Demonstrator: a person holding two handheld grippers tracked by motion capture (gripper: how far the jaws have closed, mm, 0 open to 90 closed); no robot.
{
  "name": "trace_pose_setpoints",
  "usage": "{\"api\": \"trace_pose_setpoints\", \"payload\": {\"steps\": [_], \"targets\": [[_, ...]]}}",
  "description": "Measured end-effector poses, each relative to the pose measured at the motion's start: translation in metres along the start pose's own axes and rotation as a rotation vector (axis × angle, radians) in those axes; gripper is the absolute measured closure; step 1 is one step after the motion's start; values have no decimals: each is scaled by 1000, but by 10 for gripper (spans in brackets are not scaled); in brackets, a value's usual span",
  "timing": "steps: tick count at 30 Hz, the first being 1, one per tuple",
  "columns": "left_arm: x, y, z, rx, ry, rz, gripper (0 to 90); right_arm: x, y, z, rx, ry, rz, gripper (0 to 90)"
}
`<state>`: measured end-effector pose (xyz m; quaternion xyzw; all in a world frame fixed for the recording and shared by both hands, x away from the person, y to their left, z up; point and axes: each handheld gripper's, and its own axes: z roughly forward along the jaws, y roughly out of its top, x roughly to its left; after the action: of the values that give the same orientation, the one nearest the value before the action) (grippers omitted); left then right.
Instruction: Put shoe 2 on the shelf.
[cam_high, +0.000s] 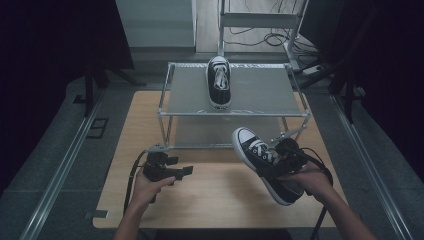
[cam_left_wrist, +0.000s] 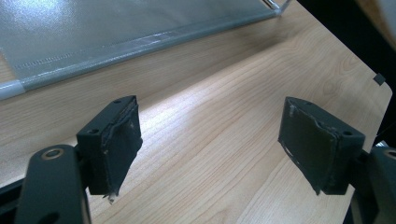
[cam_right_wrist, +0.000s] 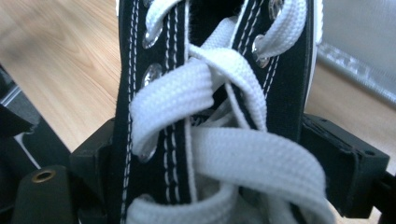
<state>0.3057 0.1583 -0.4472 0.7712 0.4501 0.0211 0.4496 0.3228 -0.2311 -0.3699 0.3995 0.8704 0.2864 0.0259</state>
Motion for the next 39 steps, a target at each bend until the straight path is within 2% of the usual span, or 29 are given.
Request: {"api": "trace_pose_setpoints", "payload": {"steps": [10,17,23,39], "targets": [[0,0,-1,1,8,-5,210,13,25,-26,-45,13,-11,149],[1,0,-1,-2,5,-4,211,14,38,-39,-69,22,-6,149],[1,0,0,0,2,-2,211,13,47,-46,-84,31,6,148],[2,0,-1,-3,0,-3,215,6,77,-56,-111,14,39,148]]}}
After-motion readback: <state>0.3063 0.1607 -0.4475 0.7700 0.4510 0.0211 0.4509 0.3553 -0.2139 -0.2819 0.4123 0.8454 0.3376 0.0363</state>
